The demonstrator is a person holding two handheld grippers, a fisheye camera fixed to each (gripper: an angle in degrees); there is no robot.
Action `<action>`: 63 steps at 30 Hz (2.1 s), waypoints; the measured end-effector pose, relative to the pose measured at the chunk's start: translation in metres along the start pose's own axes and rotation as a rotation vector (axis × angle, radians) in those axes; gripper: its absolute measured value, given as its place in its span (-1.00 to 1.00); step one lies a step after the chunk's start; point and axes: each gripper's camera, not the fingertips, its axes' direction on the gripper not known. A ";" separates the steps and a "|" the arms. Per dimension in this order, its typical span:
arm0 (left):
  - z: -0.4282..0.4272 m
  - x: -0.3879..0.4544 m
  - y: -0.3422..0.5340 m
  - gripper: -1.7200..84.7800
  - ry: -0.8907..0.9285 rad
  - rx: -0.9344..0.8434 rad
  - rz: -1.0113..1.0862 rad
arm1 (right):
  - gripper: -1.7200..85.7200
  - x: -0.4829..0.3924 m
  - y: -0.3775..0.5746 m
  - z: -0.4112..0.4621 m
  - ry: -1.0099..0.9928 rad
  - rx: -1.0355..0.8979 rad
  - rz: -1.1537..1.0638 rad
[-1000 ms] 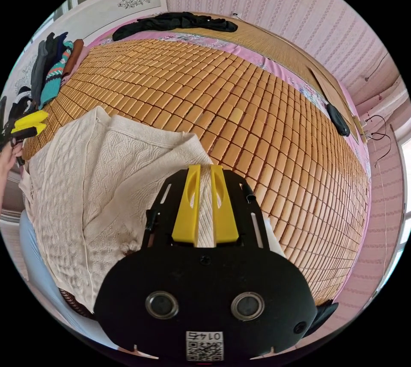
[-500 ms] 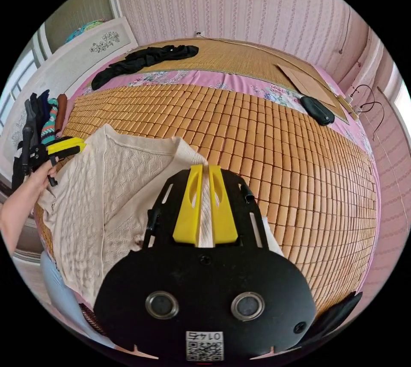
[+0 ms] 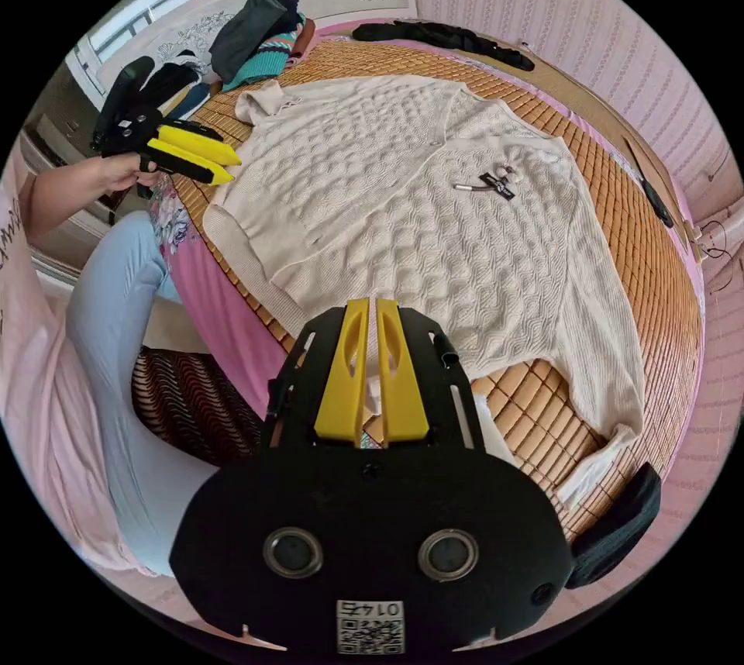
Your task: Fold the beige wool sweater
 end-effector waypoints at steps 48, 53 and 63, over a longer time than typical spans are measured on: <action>-0.043 0.043 0.012 -0.98 0.132 0.194 0.082 | -0.97 -0.186 0.007 -0.027 0.088 0.153 -0.204; -0.032 0.039 0.014 -0.98 0.217 0.190 0.012 | -0.97 -0.209 0.003 -0.017 0.111 0.082 -0.305; 0.006 0.070 0.036 -0.90 0.118 0.043 0.108 | -0.96 -0.202 0.012 -0.004 0.069 0.041 -0.237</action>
